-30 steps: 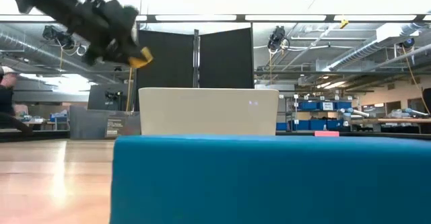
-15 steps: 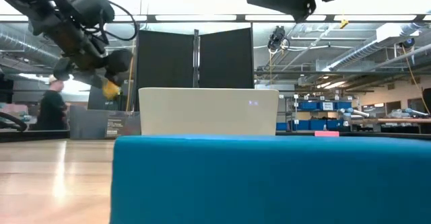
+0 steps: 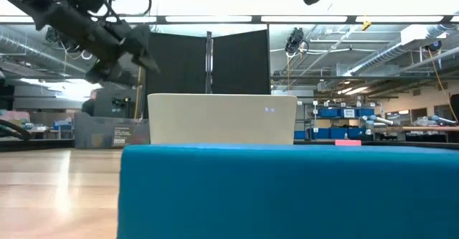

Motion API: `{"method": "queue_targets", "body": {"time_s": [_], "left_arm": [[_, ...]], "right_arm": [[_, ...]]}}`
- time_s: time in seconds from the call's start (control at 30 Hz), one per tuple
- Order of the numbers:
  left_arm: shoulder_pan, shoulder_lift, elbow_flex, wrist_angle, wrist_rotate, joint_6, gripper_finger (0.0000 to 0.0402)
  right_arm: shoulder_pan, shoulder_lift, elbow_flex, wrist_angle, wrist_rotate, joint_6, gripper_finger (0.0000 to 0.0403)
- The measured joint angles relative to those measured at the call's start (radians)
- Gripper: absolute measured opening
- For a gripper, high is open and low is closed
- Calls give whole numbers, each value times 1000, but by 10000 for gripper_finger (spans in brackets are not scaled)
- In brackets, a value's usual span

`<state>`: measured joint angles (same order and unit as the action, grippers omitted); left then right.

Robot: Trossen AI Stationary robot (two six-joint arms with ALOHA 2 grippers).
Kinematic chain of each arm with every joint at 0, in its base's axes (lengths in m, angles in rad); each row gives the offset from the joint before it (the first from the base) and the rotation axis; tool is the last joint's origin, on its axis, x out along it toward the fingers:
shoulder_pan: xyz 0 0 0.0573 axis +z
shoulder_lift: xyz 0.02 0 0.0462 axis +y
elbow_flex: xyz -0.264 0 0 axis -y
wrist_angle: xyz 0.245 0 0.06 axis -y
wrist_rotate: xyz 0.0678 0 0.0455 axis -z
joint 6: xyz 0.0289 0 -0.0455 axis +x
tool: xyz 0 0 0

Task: Sort blocks by size
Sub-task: Put the bottom blue rectangular block into the gray bin

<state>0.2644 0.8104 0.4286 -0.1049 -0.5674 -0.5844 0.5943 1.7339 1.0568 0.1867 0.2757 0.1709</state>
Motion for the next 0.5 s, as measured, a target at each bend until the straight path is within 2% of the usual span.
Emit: {"method": "queue_targets", "body": {"time_s": [0.1,0.5], "left_arm": [[-79,0,0,76,-8,32,343],[-377,0,0,249,-59,193,281]], "right_arm": [[43,36,18,-12,-2,42,342],[149,278,136,-27,185,214,343]]}}
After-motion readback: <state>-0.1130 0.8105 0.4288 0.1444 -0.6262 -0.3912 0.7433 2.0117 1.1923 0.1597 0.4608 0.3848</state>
